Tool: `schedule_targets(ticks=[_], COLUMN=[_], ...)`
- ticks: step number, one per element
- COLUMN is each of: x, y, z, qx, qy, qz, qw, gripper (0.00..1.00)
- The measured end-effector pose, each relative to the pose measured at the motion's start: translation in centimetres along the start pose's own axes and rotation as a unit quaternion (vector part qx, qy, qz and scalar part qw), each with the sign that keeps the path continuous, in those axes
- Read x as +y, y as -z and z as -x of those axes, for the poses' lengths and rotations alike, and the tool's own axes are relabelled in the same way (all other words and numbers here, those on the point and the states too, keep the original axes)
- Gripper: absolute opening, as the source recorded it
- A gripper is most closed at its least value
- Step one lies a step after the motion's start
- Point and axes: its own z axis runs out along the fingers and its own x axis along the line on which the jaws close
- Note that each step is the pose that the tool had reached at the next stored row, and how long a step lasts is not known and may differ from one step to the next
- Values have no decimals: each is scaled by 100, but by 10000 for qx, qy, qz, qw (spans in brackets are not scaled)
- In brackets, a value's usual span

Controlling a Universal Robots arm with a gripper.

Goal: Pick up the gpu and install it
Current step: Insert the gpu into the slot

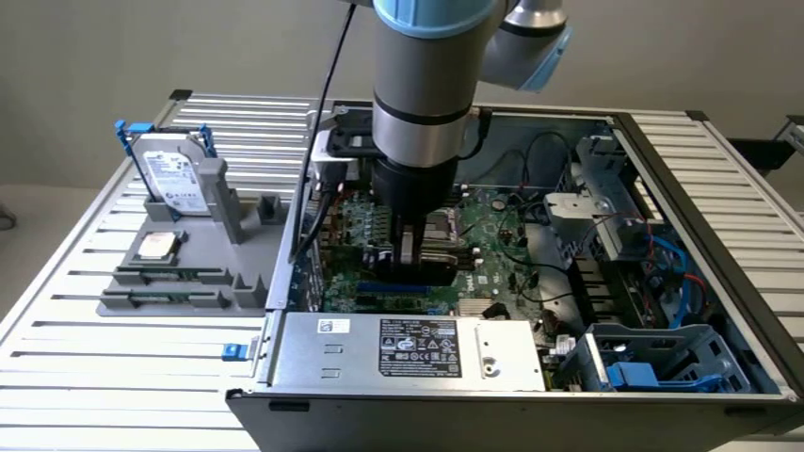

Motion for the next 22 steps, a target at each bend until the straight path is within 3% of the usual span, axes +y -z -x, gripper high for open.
schedule_targets(ticks=[2, 7, 16, 22], x=[0, 0, -1, -2], y=[-8, -27, -54, -71], z=[0, -1, -2, -3], qx=[0, 4, 7, 8], qy=[-6, -10, -12, -13], qz=[11, 72, 127, 145], qw=[10000, 10000, 9999, 9999], gripper=[27, 27, 27, 27])
